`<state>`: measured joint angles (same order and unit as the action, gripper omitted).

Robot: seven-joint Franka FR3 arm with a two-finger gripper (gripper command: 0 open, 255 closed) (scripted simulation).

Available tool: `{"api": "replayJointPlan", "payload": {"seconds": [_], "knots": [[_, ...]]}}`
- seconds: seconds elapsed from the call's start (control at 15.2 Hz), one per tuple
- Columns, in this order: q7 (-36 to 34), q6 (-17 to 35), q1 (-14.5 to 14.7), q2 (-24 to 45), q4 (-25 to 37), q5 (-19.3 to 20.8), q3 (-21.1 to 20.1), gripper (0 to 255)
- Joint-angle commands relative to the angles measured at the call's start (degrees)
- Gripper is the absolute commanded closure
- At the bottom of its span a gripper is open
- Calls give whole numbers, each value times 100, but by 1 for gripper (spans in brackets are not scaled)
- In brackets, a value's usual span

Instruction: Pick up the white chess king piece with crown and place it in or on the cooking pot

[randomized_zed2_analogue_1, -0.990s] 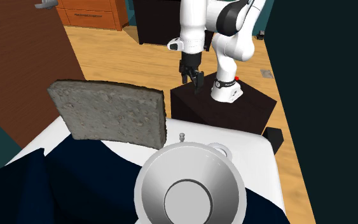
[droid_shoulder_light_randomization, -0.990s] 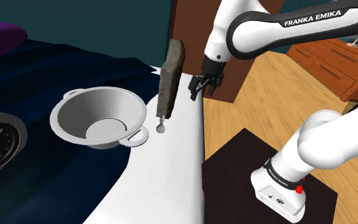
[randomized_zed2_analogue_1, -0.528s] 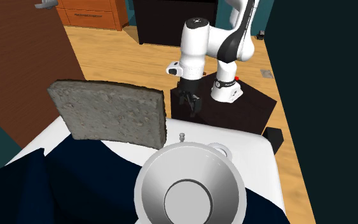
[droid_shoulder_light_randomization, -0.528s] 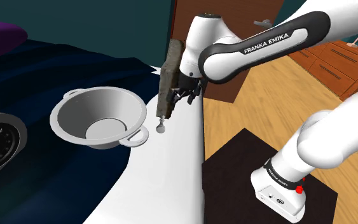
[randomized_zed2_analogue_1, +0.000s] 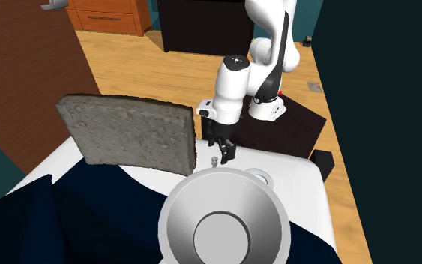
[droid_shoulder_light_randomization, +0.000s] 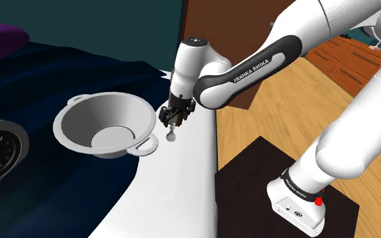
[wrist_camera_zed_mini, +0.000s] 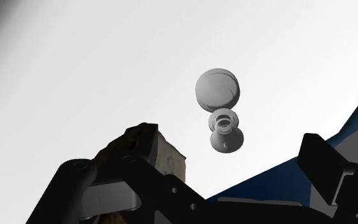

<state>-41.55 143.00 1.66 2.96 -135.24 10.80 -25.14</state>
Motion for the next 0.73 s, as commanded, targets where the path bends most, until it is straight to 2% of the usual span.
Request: {"api": "replayJointPlan", "payload": {"seconds": [0.0,0.33,0.66], "knots": [[-148,122,11,204,60,193,21,0],[-381,415,40,545,55,526,110,0],[-381,415,42,545,55,526,111,0]]}}
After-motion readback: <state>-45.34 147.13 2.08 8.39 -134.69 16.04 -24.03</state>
